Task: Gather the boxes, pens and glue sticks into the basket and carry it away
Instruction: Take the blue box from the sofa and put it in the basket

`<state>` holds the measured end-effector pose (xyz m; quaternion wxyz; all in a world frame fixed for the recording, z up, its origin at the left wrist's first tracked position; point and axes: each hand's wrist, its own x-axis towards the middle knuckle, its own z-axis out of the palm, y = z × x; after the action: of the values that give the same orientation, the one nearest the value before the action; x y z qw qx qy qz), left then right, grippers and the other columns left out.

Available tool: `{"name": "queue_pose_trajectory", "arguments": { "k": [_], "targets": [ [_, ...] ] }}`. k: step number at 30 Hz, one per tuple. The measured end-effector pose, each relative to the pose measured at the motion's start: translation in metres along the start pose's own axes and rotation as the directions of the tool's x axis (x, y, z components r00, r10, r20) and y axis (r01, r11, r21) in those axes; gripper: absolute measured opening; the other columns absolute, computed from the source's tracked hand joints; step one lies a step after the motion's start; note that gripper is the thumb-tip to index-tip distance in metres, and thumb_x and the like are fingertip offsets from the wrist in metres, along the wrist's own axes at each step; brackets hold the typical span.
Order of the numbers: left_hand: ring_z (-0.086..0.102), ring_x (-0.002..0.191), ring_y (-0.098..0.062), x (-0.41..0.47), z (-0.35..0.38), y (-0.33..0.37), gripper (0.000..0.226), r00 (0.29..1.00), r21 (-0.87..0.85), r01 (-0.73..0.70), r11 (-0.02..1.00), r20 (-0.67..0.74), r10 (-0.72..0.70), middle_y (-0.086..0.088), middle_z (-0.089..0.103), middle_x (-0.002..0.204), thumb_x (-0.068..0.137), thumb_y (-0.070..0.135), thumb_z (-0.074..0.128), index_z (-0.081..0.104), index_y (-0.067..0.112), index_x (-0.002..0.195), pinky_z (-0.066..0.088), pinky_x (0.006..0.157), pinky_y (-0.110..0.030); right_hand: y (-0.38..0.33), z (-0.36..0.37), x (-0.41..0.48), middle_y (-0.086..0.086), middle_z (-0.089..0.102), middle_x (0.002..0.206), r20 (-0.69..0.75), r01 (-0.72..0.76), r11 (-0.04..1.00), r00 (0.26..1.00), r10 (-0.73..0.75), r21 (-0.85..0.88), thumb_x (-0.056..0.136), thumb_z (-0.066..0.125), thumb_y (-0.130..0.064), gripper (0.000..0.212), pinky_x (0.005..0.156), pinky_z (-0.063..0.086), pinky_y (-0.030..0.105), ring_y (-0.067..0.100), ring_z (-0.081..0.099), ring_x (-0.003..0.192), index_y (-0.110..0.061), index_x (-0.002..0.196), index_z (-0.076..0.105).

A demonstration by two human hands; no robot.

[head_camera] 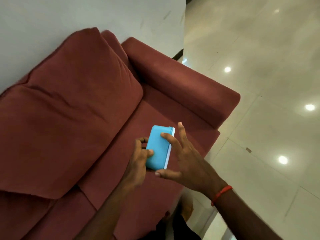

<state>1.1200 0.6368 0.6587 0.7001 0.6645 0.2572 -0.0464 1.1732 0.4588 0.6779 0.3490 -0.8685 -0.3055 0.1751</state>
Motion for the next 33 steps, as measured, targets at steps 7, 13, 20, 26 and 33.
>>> {"name": "queue_pose_trajectory", "arguments": {
  "k": [7, 13, 20, 26, 33],
  "targets": [
    [0.068, 0.092, -0.021, -0.054, -0.003, 0.019, 0.049, 0.992, -0.036, -0.052, 0.998, 0.112, 0.056, -0.003, 0.069, 0.104, 0.073, 0.037, 0.054, 0.052, 0.014, 0.116, 0.058, 0.072, -0.038, -0.051, -0.003, -0.045, 0.0, -0.027, 0.163, -0.098, 0.005, 0.988, 0.995, 0.01, 0.155, 0.068, 0.078, -0.065, 0.111, 0.114, 0.02, 0.033, 0.007, -0.017, 0.149, -0.053, 0.151, 0.006],
    [0.07, 0.081, -0.008, -0.089, -0.006, 0.015, 0.038, 0.97, -0.162, -0.021, 0.987, 0.236, 0.059, 0.008, 0.073, 0.09, 0.077, 0.029, 0.043, 0.059, 0.021, 0.11, 0.057, 0.062, -0.024, -0.087, 0.013, -0.086, -0.004, -0.022, 0.164, -0.205, -0.071, 0.957, 0.97, 0.132, 0.281, 0.07, 0.08, -0.06, 0.106, 0.116, 0.019, 0.043, 0.012, -0.018, 0.151, -0.058, 0.149, 0.009],
    [0.071, 0.093, -0.021, -0.11, -0.003, -0.003, 0.039, 0.897, 0.091, -0.127, 0.988, 0.436, 0.075, 0.002, 0.074, 0.1, 0.087, 0.043, 0.047, 0.06, 0.025, 0.119, 0.058, 0.07, -0.033, -0.101, 0.011, -0.135, -0.006, -0.013, 0.165, -0.308, -0.238, 0.962, 0.913, 0.269, 0.136, 0.065, 0.081, -0.064, 0.089, 0.109, 0.034, 0.042, 0.025, 0.012, 0.148, -0.064, 0.137, 0.029],
    [0.068, 0.091, -0.001, -0.123, 0.023, 0.009, 0.069, 0.741, 0.282, -0.434, 0.856, 0.652, 0.161, 0.016, 0.071, 0.097, 0.081, 0.081, 0.042, 0.06, 0.027, 0.121, 0.053, 0.07, -0.017, -0.105, 0.019, -0.182, 0.001, 0.002, 0.164, -0.425, -0.432, 0.902, 0.816, 0.393, 0.005, 0.063, 0.077, -0.067, 0.091, 0.098, 0.049, 0.048, 0.034, 0.024, 0.139, -0.064, 0.135, 0.021],
    [0.062, 0.117, -0.009, -0.126, 0.065, -0.005, 0.086, 0.515, 0.421, -0.781, 0.462, 0.852, 0.095, 0.007, 0.057, 0.142, 0.084, 0.085, 0.032, 0.033, 0.033, 0.153, 0.052, 0.097, -0.04, -0.099, 0.034, -0.255, 0.002, 0.003, 0.165, -0.499, -0.658, 0.749, 0.676, 0.542, -0.077, 0.063, 0.07, -0.075, 0.093, 0.091, 0.054, 0.05, 0.04, 0.02, 0.142, -0.057, 0.141, 0.022]
  ]
}}
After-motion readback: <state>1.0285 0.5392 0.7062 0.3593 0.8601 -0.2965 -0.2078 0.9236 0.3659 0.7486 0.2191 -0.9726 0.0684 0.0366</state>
